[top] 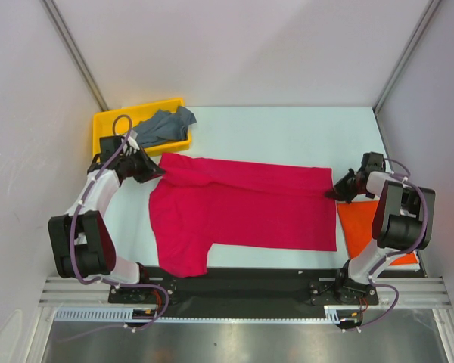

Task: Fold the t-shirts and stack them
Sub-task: Fold the tshirt

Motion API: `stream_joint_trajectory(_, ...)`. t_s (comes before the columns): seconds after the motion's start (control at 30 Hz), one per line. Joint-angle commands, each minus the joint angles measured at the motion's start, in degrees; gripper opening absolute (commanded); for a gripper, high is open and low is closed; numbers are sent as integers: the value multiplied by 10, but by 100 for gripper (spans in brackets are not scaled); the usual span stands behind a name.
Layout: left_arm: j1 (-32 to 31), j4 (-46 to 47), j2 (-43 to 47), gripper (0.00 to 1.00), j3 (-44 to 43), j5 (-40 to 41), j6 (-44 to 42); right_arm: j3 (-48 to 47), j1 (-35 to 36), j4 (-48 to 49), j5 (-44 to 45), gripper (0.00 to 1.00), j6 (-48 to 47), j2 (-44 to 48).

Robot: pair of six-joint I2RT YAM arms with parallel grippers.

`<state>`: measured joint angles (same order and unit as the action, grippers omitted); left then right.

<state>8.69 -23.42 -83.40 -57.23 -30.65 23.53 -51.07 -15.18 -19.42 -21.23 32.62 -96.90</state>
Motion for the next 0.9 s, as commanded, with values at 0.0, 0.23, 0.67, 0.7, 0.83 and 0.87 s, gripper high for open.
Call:
stream_joint_trajectory(0.0,4,7,16,0,-32,-5,6,-44,0,-5,12,0,-7,-5)
stream_joint_trajectory(0.23,4,34,4,0,-55,-4,27,-102,15,-19,26,0,-12,5)
stream_joint_trajectory(0.67,4,126,-92,0,-125,-20,85,-342,36,66,-15,0,15,-155)
stream_joint_trajectory(0.7,3,130,-97,0,-137,-22,91,-375,37,65,-17,0,19,-165)
stream_joint_trajectory(0.83,4,127,-115,0,-161,-27,98,-433,37,52,-21,0,28,-195)
stream_joint_trajectory(0.87,4,123,-118,0,-165,-27,97,-438,37,46,-21,0,30,-196)
